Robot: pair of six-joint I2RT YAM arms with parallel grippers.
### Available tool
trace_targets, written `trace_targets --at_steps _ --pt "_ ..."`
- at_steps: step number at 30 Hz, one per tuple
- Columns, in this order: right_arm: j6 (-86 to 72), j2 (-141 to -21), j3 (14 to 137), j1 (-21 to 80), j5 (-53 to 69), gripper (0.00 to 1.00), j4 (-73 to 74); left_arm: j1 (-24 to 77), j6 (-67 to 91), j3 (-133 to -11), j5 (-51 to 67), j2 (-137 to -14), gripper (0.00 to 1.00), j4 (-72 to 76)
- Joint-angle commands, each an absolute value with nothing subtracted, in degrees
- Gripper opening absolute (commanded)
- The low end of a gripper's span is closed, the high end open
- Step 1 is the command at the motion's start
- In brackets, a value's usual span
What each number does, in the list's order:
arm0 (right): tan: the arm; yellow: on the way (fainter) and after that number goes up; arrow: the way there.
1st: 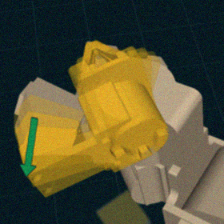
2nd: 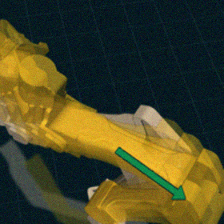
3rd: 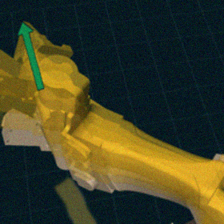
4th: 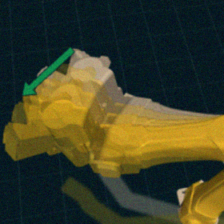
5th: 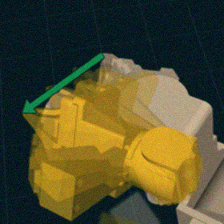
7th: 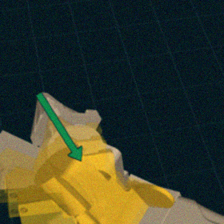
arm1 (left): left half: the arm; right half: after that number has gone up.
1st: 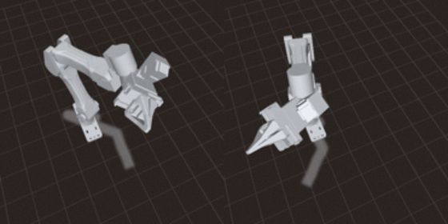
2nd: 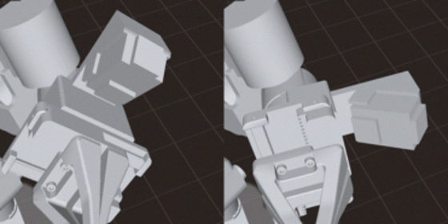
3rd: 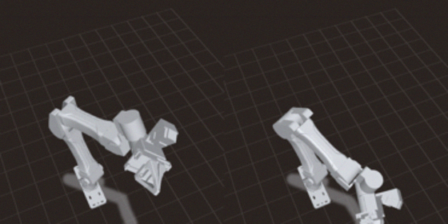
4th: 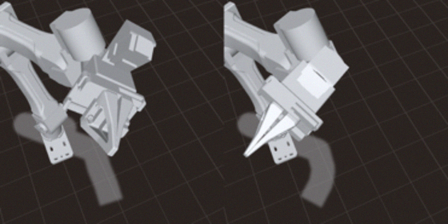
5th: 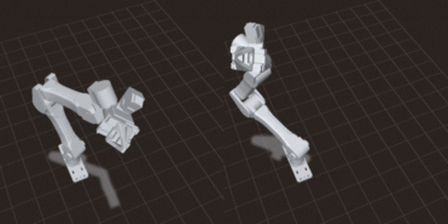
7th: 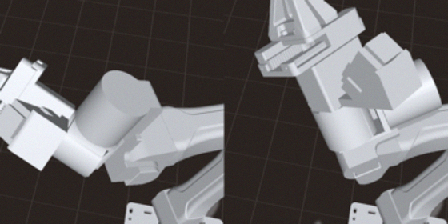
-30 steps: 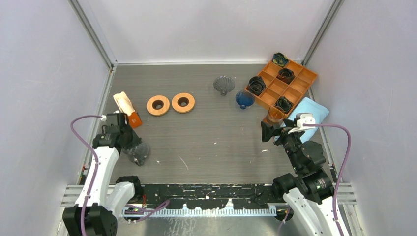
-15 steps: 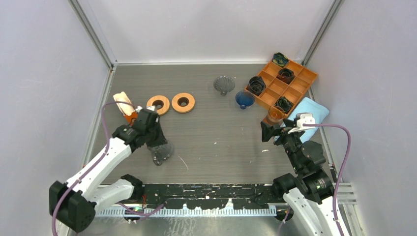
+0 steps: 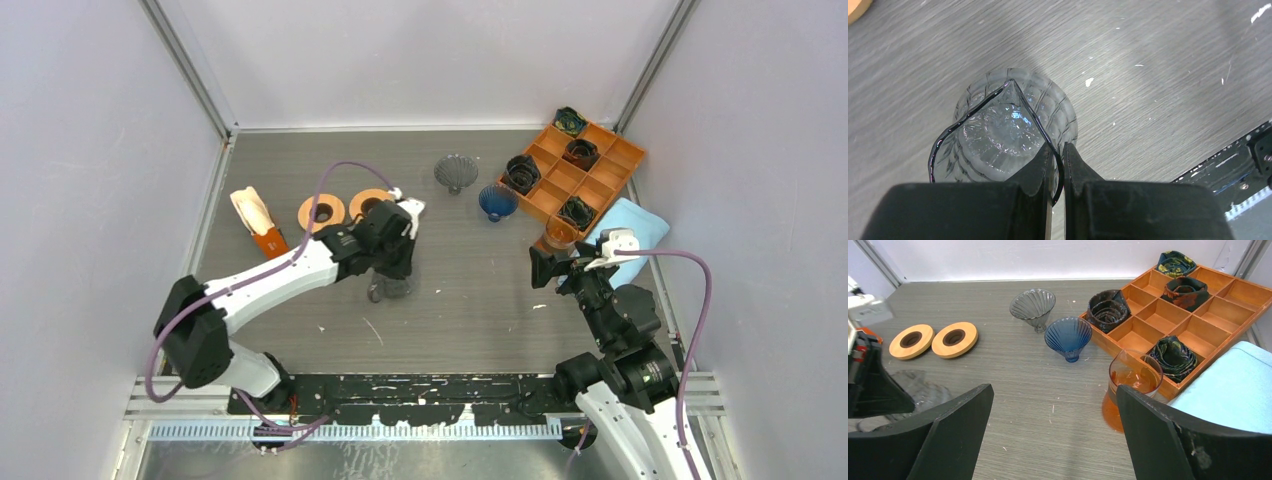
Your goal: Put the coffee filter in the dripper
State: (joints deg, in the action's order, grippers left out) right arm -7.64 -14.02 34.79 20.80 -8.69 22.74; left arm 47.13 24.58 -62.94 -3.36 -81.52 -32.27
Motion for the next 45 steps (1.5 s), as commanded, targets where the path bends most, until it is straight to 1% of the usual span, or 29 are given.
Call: trace_targets --at_steps 1,7,12,16,25,30,33,42,45 --pt "-7.12 -14.35 35.52 21.16 -9.36 1.0 19.86 49.36 13.24 -68.83 2.37 -86.06 0.0 -24.97" --pt "-6.93 -14.28 35.64 21.12 -10.03 1.0 20.27 50.09 4.2 -71.01 12.57 -90.66 0.0 -22.0" --pt "-6.94 -14.4 35.61 21.17 -10.63 1.0 20.44 50.01 -2.35 -71.55 18.2 -93.19 0.0 -22.5" --pt "-6.81 -14.6 35.62 21.17 -10.68 1.0 20.55 50.11 -5.81 -71.91 20.74 -94.64 0.0 -23.71" --pt "-6.6 -15.21 35.79 21.18 -10.84 1.0 20.78 51.59 -12.13 -71.37 20.09 -95.79 0.03 -25.91" --pt "-6.62 -15.21 35.87 21.11 -10.98 1.0 20.91 52.24 -15.57 -71.16 17.97 -95.56 0.1 -28.21" --pt "-6.62 -15.21 35.89 21.1 -10.98 1.0 20.91 52.37 -16.52 -70.66 16.79 -95.0 0.16 -28.44" --pt "-6.55 -15.21 35.87 21.15 -10.37 1.0 20.99 53.03 -16.47 -70.66 15.17 -92.47 0.41 -28.28" --pt "-6.59 -15.23 35.97 21.14 -10.12 1.0 21.0 53.12 -15.3 -70.26 14.94 -90.35 0.47 -27.86"
